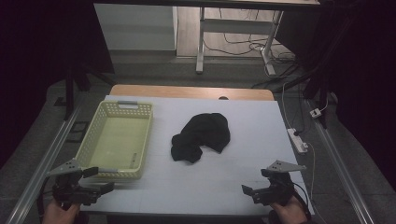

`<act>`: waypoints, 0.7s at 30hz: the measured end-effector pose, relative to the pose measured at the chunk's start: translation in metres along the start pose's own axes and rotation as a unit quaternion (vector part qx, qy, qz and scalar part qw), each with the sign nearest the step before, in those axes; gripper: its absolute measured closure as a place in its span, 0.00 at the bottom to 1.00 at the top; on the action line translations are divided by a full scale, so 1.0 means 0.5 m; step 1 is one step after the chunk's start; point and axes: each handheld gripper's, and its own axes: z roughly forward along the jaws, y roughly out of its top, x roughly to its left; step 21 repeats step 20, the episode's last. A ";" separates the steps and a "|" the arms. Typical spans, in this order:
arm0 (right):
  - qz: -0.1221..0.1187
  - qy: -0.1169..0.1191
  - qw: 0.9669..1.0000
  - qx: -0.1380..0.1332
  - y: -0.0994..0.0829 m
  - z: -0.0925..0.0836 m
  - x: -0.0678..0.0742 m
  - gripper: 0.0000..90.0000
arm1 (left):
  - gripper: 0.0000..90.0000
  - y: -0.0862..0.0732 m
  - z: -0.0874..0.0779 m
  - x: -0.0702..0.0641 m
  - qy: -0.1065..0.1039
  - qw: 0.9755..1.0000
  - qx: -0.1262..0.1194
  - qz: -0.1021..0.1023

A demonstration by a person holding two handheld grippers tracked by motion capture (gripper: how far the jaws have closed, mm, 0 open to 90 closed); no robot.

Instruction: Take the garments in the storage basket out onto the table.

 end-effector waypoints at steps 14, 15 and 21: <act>0.001 -0.002 1.000 0.000 0.000 -0.001 0.002 0.00 | 0.00 -0.022 -0.030 -0.001 0.062 0.997 0.042 0.010; 0.001 -0.002 1.000 0.000 0.000 -0.001 0.002 0.00 | 0.00 -0.023 -0.030 -0.001 0.063 0.997 0.044 0.011; 0.000 -0.008 1.000 0.003 0.000 0.001 0.003 0.00 | 0.00 -0.023 -0.032 0.004 0.054 0.998 0.043 0.003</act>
